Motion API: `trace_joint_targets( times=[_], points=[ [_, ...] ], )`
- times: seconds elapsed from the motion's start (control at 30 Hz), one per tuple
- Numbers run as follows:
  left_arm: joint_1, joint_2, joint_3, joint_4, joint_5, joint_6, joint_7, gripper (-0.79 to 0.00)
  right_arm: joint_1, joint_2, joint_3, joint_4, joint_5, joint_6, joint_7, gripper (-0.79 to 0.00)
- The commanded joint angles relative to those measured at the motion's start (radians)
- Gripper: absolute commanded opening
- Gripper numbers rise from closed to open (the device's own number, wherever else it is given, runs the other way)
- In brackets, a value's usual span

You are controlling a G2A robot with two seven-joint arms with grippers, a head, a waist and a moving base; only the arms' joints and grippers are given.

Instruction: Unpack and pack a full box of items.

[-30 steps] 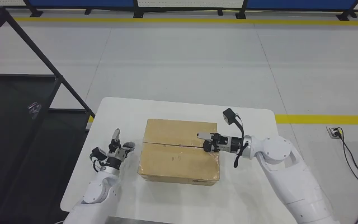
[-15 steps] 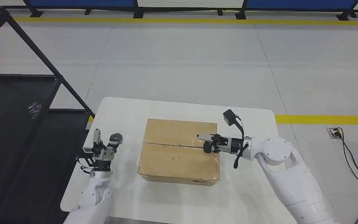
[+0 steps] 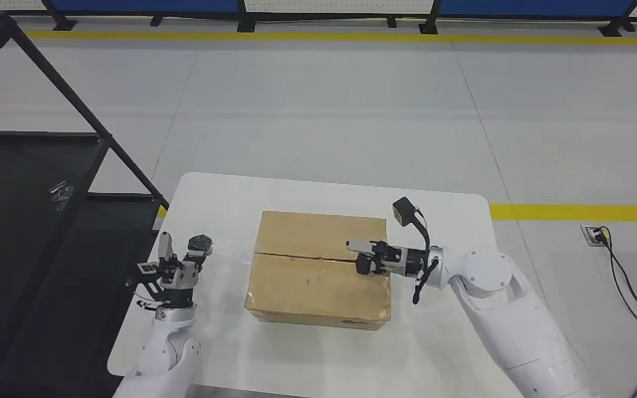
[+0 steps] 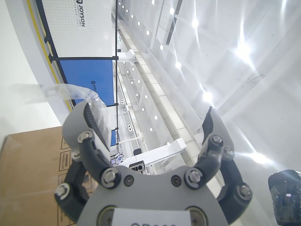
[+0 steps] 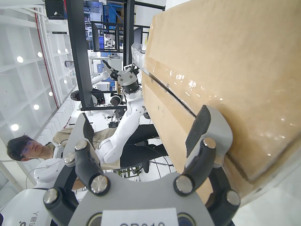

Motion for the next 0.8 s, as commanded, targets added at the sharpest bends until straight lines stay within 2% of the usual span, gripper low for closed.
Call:
trace_joint_targets(
  times=[0.0, 0.2, 0.5, 0.77],
  points=[
    [0.001, -0.002, -0.005, -0.004, -0.002, 0.011, 0.007, 0.000, 0.004, -0.005, -0.013, 0.002, 0.013, -0.006, -0.015, 0.000],
    [0.000, -0.005, -0.025, -0.015, 0.001, 0.031, 0.015, 0.000, 0.033, -0.027, -0.074, 0.034, 0.027, -0.012, -0.095, 0.000],
    [0.006, -0.013, -0.041, -0.022, 0.011, 0.039, 0.011, 0.000, 0.106, -0.080, -0.197, 0.158, 0.058, -0.040, -0.187, 0.000],
    [-0.007, -0.020, -0.051, -0.002, 0.017, 0.073, 0.020, 0.000, 0.131, -0.101, -0.224, 0.214, 0.058, -0.093, -0.212, 0.000]
  ],
)
